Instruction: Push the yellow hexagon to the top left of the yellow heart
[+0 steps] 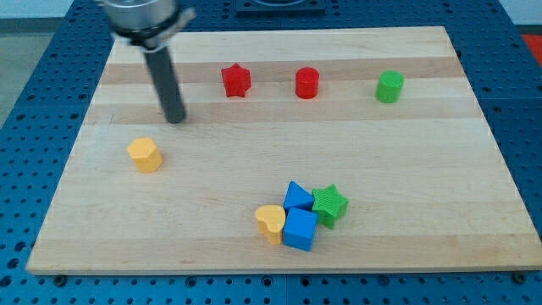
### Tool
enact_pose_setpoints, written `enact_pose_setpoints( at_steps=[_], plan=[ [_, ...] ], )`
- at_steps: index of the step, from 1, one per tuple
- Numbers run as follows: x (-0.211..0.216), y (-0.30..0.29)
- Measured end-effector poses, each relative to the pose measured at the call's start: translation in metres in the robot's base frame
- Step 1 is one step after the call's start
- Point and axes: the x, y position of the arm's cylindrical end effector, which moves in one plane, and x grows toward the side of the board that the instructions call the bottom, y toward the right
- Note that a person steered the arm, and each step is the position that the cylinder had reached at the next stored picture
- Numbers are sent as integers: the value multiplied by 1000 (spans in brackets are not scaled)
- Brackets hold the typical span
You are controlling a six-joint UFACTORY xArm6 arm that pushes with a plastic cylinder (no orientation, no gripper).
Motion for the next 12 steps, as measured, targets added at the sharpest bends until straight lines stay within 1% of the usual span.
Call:
enact_pose_setpoints(
  at_steps=[1, 2, 3, 4, 5, 6, 7, 8, 9, 10, 11, 12],
  plan=[
    [40, -47],
    [82, -33],
    [114, 24],
    [115, 14],
    [104, -45],
    [61, -68],
    [36, -50],
    [59, -7],
    [102, 31],
    [96, 35],
    [68, 33],
    [90, 63]
  ],
)
